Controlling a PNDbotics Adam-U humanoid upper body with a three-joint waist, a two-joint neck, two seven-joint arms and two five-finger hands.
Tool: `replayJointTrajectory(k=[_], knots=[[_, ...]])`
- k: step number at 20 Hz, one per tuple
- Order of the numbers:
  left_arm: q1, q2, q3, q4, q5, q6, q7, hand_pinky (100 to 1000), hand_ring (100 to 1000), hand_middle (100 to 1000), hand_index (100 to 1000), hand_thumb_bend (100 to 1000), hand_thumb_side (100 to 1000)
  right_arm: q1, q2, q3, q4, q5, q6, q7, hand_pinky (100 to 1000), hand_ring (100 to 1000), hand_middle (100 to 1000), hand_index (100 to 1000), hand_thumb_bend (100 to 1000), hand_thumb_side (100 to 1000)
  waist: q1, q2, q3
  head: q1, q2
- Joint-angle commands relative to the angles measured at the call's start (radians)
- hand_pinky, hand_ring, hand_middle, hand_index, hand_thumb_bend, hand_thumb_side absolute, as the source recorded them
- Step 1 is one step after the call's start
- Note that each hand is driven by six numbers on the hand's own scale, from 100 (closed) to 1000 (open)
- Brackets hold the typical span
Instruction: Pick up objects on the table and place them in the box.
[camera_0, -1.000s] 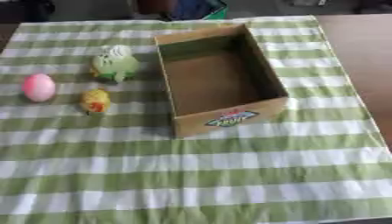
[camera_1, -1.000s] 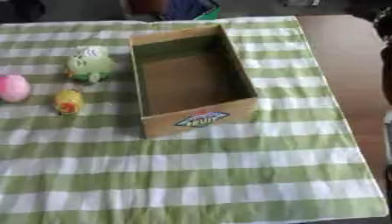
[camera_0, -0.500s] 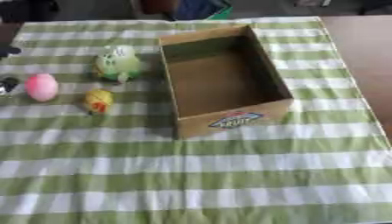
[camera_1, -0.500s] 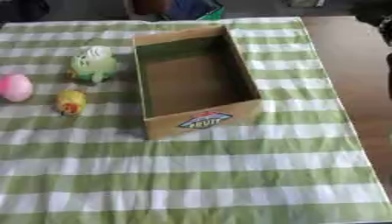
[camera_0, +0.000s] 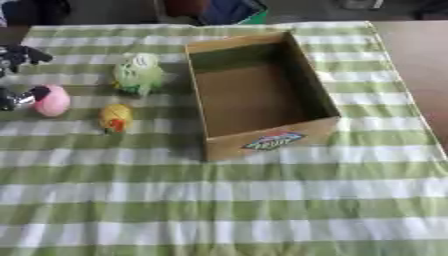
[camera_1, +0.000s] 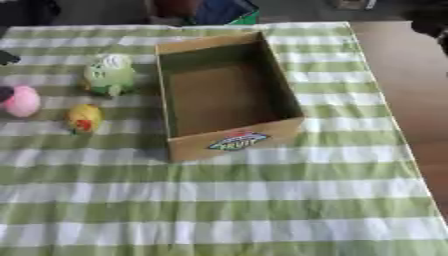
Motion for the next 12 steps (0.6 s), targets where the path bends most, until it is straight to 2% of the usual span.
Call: replayJointTrajectory(k=[1, 5, 7, 12], knots=[[-0.02, 0.023, 0.002, 0.0, -0.033, 0.005, -0.013, 692, 876, 869, 993, 559, 984, -0.013, -0.016, -0.004, -0.01, -0.003, -0.002, 0.004, 795, 756, 504, 884, 126, 1000, 0.0, -0.015, 0.0, 0.001, -0.011], [-0.024, 0.028, 0.009, 0.014, -0.036, 0.004, -0.066, 708, 880, 858, 992, 741, 1000, -0.01, -0.015, -0.004, -0.008, -0.003, 0.0, 0.004, 796, 756, 501, 882, 127, 1000, 0.0, -0.014, 0.003, -0.003, -0.011], [-0.03, 0.033, 0.013, 0.016, -0.035, 0.01, -0.095, 710, 879, 858, 998, 796, 1000, -0.009, -0.014, -0.003, -0.008, -0.003, 0.001, 0.004, 796, 756, 499, 881, 128, 1000, 0.001, -0.013, 0.004, -0.003, -0.012], [-0.045, 0.033, 0.019, 0.014, -0.068, 0.055, -0.148, 724, 882, 844, 1000, 781, 1000, -0.008, -0.013, -0.002, -0.008, -0.004, 0.004, 0.006, 797, 756, 496, 876, 128, 1000, 0.002, -0.009, 0.001, 0.0, -0.019]])
